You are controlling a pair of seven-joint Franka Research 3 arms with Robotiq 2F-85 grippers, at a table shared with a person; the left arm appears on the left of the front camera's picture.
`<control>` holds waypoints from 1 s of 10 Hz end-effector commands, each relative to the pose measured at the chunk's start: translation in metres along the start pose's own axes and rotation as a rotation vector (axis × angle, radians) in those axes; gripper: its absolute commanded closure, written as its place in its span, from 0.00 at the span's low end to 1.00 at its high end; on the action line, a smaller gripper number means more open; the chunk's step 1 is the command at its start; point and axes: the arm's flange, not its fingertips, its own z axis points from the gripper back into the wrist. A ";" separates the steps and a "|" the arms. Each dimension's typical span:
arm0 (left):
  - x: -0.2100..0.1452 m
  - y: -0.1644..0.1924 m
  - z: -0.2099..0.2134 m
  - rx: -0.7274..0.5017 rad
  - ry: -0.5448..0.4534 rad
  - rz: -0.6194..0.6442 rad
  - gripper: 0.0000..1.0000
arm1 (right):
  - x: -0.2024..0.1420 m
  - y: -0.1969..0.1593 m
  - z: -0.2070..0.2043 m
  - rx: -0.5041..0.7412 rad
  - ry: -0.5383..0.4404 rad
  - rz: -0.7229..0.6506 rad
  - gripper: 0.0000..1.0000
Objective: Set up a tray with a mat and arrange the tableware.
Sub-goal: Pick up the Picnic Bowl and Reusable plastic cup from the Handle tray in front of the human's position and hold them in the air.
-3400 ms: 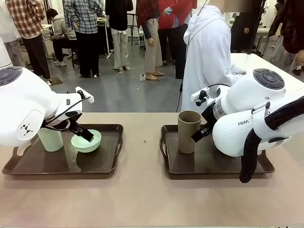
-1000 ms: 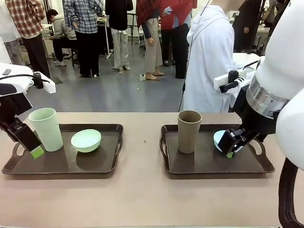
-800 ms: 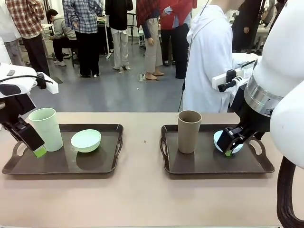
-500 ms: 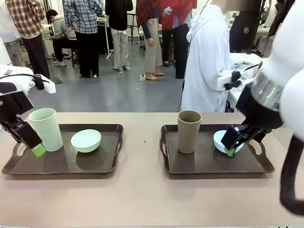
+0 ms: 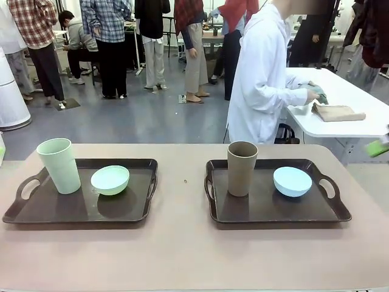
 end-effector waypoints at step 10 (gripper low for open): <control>-0.070 0.092 0.062 -0.177 -0.237 0.453 0.00 | -0.094 -0.125 0.038 0.320 -0.231 -0.276 0.00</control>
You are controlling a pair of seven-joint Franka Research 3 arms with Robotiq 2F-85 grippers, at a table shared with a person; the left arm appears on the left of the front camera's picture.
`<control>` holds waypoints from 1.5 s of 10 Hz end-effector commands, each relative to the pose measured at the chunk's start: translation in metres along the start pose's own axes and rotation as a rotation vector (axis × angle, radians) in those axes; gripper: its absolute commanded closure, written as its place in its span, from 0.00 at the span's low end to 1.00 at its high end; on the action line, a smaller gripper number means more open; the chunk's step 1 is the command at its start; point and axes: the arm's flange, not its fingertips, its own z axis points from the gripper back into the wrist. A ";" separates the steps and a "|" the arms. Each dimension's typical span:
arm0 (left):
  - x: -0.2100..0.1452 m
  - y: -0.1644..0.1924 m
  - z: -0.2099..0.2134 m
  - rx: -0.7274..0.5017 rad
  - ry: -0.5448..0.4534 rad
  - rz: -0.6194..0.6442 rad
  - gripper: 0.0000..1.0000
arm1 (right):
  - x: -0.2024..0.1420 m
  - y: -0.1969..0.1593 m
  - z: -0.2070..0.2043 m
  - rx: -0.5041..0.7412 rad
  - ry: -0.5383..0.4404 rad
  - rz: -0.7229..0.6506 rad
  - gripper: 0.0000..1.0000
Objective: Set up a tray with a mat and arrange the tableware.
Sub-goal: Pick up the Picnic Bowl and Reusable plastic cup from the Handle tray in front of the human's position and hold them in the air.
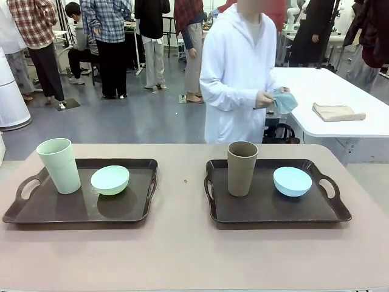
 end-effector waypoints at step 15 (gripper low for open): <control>0.000 0.000 0.001 -0.007 -0.004 -0.004 0.00 | 0.000 0.001 0.003 0.006 -0.017 -0.001 0.00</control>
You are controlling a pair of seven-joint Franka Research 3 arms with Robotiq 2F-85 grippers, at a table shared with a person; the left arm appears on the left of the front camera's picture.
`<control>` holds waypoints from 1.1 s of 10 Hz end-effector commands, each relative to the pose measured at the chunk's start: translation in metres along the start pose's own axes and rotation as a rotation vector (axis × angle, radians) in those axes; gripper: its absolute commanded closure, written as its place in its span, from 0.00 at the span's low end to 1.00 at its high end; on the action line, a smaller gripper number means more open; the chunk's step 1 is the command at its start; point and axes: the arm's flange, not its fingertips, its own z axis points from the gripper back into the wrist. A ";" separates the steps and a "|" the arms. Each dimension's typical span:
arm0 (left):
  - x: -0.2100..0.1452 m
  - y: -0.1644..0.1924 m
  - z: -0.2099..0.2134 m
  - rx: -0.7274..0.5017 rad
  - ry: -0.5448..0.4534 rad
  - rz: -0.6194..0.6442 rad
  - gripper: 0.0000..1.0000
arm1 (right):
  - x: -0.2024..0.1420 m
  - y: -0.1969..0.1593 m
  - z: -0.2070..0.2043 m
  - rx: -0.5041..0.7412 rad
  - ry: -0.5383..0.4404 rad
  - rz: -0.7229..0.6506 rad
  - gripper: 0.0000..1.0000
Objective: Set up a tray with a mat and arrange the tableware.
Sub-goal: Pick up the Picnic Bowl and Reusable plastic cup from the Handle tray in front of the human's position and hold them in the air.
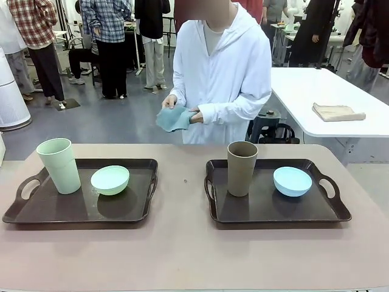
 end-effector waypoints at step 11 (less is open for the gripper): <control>0.001 0.000 0.001 -0.021 -0.007 -0.014 0.00 | 0.001 0.000 0.003 0.018 -0.003 0.016 0.00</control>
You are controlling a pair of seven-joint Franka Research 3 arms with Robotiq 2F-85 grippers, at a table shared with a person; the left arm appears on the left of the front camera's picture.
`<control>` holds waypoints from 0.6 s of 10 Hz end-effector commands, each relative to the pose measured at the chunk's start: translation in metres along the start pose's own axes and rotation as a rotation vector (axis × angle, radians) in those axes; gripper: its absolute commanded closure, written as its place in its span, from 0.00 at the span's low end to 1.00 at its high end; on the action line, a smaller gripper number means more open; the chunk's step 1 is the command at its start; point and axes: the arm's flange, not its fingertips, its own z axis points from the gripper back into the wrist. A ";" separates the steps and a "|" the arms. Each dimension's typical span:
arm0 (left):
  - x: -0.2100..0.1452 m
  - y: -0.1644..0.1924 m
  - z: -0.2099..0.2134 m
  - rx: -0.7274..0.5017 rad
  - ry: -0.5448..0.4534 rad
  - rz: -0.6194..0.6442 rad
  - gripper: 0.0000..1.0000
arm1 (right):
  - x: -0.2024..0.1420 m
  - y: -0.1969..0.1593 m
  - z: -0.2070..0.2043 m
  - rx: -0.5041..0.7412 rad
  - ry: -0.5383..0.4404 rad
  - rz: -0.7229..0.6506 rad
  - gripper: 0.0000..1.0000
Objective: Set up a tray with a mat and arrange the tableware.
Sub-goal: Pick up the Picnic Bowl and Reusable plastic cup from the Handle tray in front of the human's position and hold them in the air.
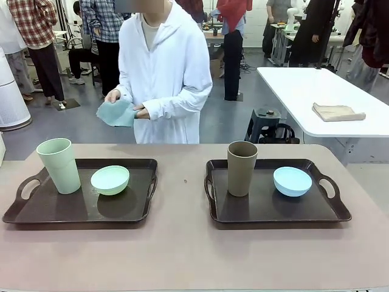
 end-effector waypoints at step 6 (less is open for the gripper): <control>0.001 0.000 0.001 -0.021 -0.007 -0.015 0.00 | 0.001 0.001 0.003 0.022 -0.007 0.014 0.00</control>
